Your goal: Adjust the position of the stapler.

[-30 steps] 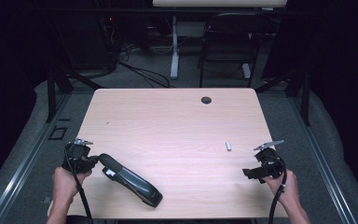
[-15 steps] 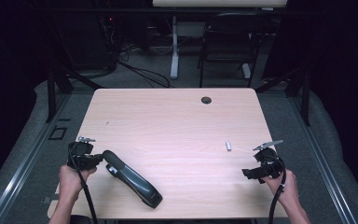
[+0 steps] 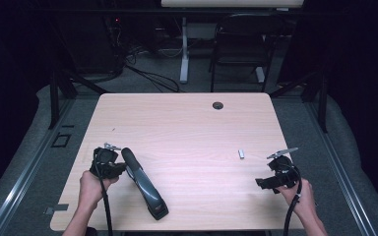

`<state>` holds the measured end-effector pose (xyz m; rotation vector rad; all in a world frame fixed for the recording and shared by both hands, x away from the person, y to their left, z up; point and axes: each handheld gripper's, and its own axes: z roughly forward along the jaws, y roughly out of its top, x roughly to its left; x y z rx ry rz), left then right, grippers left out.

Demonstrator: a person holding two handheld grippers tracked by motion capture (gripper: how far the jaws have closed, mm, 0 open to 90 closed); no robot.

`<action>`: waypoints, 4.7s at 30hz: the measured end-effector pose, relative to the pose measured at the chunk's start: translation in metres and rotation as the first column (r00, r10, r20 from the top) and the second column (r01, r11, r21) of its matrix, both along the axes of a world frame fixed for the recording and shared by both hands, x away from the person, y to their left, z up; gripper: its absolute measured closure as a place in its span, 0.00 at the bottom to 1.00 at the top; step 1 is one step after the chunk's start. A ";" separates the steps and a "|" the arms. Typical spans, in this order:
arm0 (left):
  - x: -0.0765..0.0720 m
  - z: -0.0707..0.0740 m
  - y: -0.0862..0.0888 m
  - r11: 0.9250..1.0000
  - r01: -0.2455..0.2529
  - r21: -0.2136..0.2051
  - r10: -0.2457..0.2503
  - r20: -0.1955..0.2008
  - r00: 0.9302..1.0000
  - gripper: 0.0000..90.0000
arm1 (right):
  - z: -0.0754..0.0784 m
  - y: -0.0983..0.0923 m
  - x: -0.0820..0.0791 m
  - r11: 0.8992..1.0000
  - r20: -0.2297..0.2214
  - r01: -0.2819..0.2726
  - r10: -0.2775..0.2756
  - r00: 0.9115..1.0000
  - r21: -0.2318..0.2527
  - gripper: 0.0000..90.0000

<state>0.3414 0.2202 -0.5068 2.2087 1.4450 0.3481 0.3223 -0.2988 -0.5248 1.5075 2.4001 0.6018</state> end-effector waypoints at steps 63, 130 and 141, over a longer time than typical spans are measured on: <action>0.029 -0.005 -0.080 0.952 0.292 -0.089 -0.291 0.021 0.956 1.00 | -0.003 0.005 0.001 1.000 -0.017 -0.007 0.007 1.000 -0.003 0.16; 0.009 -0.011 -0.125 0.873 0.484 -0.057 -0.475 0.118 0.872 0.61 | -0.002 0.006 0.001 1.000 -0.028 -0.022 0.022 0.999 -0.007 0.16; 0.009 -0.011 -0.132 0.803 0.591 -0.073 -0.581 0.120 0.805 0.63 | -0.003 0.006 0.001 1.000 -0.027 -0.022 0.022 0.999 -0.006 0.16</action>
